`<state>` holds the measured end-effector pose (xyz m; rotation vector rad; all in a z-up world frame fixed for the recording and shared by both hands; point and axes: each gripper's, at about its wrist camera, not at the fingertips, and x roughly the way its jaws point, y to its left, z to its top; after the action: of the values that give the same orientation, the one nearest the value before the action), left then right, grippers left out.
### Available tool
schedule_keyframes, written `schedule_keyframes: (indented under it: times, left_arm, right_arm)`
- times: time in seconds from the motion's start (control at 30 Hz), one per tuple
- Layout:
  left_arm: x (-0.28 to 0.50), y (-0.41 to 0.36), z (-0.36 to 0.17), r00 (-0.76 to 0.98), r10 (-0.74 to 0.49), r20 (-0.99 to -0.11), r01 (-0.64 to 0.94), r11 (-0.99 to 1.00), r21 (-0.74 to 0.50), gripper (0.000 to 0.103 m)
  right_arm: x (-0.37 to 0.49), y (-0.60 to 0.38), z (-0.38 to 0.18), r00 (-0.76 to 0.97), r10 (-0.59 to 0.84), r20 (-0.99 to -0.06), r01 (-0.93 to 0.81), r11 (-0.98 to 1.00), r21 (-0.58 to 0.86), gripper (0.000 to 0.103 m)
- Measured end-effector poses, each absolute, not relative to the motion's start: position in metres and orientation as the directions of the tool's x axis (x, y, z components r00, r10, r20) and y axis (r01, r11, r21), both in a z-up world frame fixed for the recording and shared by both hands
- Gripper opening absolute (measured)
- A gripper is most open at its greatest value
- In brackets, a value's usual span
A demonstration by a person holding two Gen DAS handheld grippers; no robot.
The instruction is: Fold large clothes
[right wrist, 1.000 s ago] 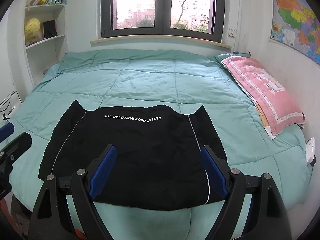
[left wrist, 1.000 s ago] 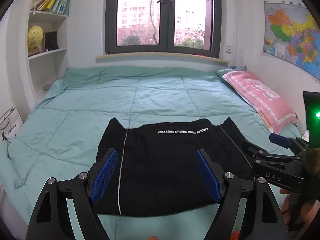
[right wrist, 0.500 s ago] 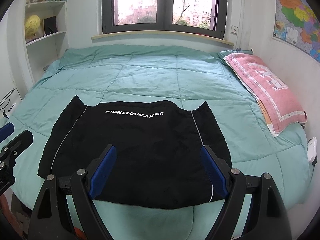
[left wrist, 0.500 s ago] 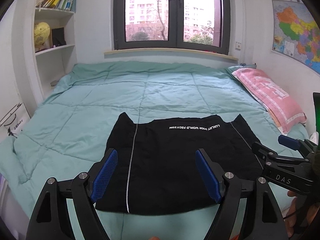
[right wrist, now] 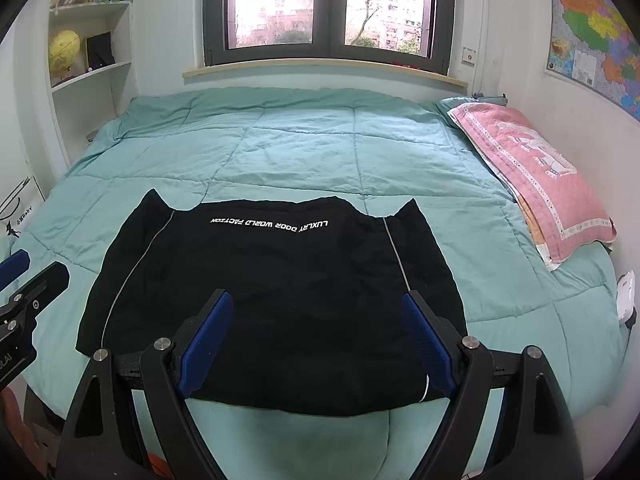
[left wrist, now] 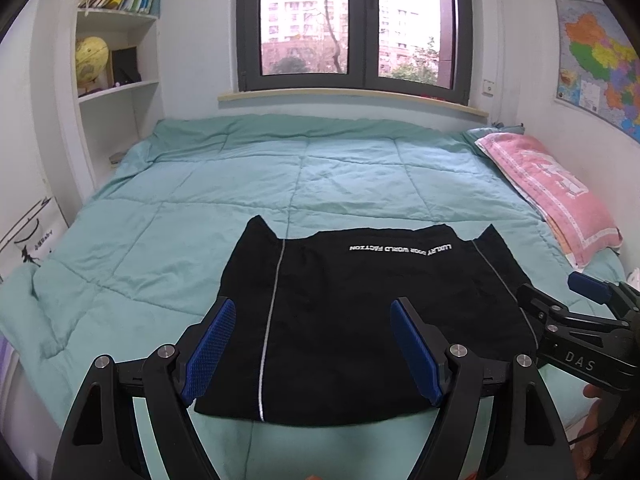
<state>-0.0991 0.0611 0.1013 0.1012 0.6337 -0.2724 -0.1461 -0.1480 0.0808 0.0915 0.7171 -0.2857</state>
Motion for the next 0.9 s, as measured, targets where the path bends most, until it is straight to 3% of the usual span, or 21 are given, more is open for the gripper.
schedule_keyframes:
  times: [0.9]
  left_arm:
    - [-0.0909,0.0585,0.0951,0.789,-0.098,-0.606,0.192,0.977,0.091,0.081]
  right_arm:
    - [-0.1415,-0.1496,0.0751,0.707,-0.218,-0.673,0.286,0.958,-0.010,0.087]
